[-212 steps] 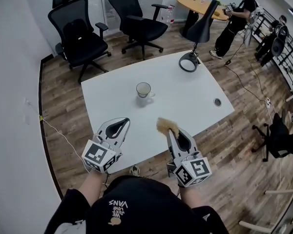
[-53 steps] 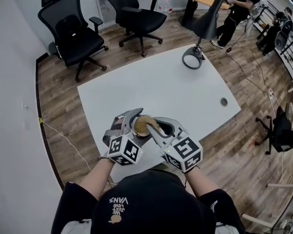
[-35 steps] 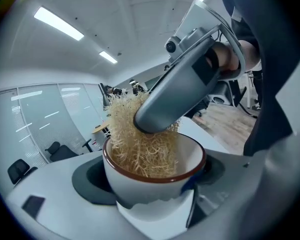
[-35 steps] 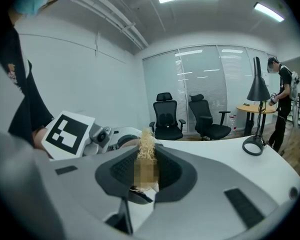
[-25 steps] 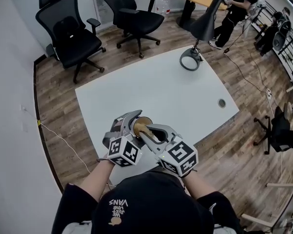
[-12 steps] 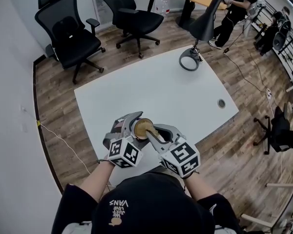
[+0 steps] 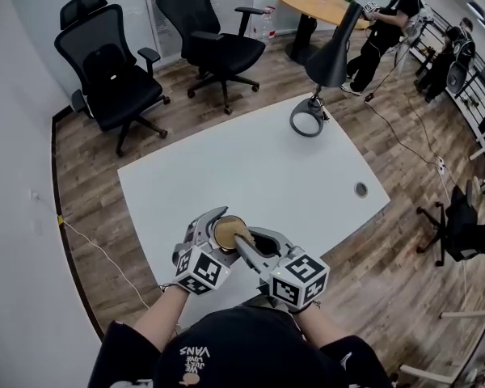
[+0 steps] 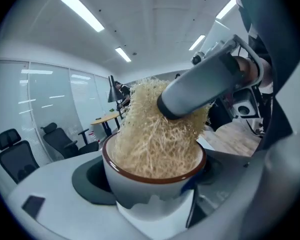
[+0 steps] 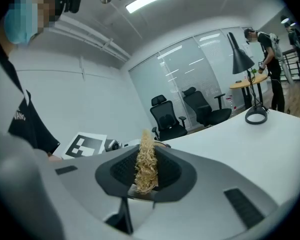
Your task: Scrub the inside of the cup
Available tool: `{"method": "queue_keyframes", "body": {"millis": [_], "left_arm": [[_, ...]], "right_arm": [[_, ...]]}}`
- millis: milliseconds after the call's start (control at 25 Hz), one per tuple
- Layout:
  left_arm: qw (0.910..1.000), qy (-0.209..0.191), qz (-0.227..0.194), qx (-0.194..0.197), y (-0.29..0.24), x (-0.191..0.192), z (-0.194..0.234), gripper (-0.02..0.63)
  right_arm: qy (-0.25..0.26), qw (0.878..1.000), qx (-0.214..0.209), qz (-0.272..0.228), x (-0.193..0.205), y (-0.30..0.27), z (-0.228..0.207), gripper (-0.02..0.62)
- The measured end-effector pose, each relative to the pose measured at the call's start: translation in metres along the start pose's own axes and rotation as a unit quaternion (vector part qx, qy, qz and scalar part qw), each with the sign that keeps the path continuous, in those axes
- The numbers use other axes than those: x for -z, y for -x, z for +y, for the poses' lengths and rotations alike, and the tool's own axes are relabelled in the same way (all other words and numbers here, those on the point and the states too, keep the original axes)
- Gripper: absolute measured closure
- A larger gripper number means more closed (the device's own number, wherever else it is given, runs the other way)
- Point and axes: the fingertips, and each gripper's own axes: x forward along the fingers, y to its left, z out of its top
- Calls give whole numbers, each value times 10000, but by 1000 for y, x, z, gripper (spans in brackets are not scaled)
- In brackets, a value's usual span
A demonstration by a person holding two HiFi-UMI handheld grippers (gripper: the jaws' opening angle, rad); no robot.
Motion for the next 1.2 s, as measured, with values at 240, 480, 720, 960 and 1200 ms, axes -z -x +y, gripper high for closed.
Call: {"method": "queue_keyframes", "body": {"millis": [240,480,720,960,1200], "left_arm": [[9976,650,-233,13,-17,4,10,183],[9920,1143,-525,-145,-35,3,35,183],[9814,1636,-942,-360,-54,8,62,183],[9776,1843,-850,-566,-73,35,85,183],[9746,2000,-782,-639,-96,52,101,183]], "right_arm": [[-272,9969,261,-694,-21,17,-26,515],[-138,9924,538,-1096,-45,37,-56,515],[-545,9890,632,-1218,-43,47,-80,515],[-757,9868,869,-1141,-27,52,-98,515],[-957,9831,1066,-1138,-16,58,-115,515]]}}
